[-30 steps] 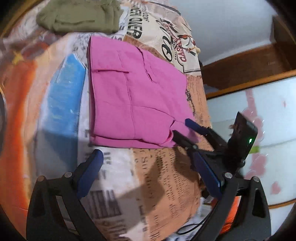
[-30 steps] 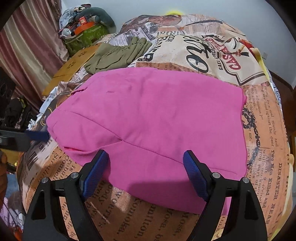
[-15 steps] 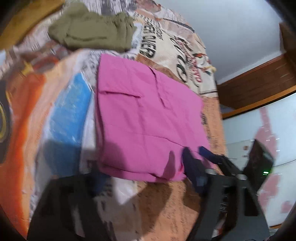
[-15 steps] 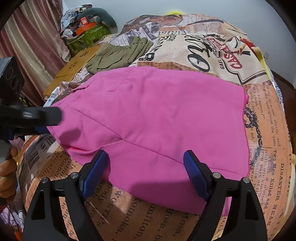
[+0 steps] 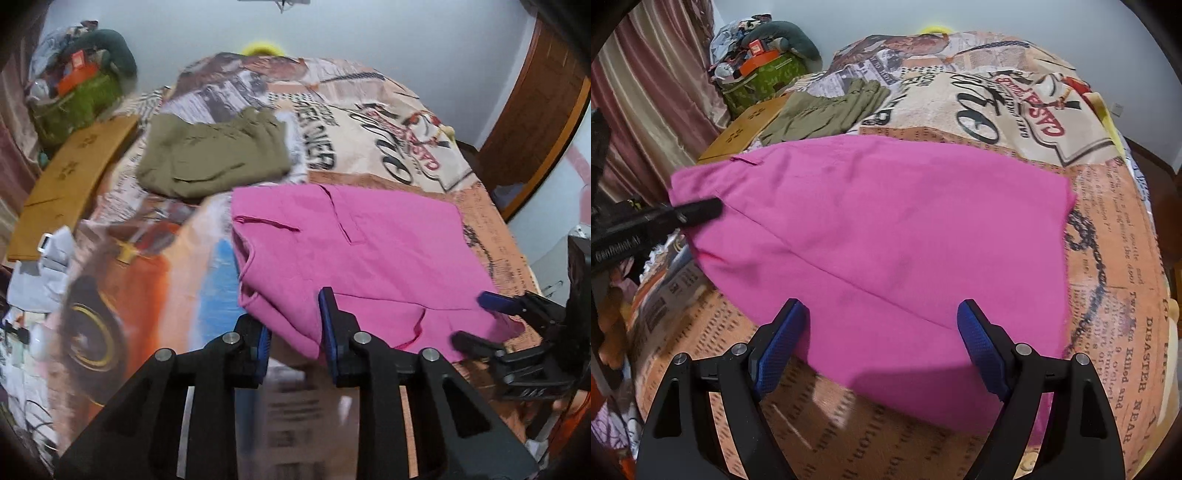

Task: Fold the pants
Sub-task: 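Grasp the pink pants edge with the left gripper and lift it over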

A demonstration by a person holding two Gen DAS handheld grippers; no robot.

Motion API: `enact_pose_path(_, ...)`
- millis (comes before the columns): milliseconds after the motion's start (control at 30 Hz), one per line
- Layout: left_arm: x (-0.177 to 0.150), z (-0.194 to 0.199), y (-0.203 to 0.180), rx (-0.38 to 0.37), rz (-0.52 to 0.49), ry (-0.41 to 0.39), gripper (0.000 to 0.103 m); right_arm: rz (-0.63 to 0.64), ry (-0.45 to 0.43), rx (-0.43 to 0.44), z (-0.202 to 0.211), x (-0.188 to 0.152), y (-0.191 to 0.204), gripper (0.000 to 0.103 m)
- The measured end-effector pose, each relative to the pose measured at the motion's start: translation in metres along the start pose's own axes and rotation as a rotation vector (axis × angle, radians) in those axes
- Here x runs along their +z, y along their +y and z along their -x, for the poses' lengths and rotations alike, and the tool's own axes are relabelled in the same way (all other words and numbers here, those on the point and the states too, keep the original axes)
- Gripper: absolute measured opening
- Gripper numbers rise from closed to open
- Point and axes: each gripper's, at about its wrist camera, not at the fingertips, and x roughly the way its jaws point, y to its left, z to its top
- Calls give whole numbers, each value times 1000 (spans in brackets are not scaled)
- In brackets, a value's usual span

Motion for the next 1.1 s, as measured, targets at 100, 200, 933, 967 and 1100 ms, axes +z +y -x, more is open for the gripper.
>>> enact_pose_path(100,0,8,22,92,-3,-25,25,-12,1,0,5,-4,-4,82)
enact_pose_path(200,0,15,38,169,-9,-46,24,-33,6,-5,9,-9,-9,82)
enact_pose_path(933,52,67,-61,-206,-169,-157,15,-103,-19,-13,13,-25,-25,83)
enact_pose_path(967,53,65,-66,-221,-168,-150,15,-104,-22,-13,13,-25,-25,83)
enact_pose_path(1100,53,54,-89,-273,-182,-115,14,-113,-26,-8,14,-26,-25,83)
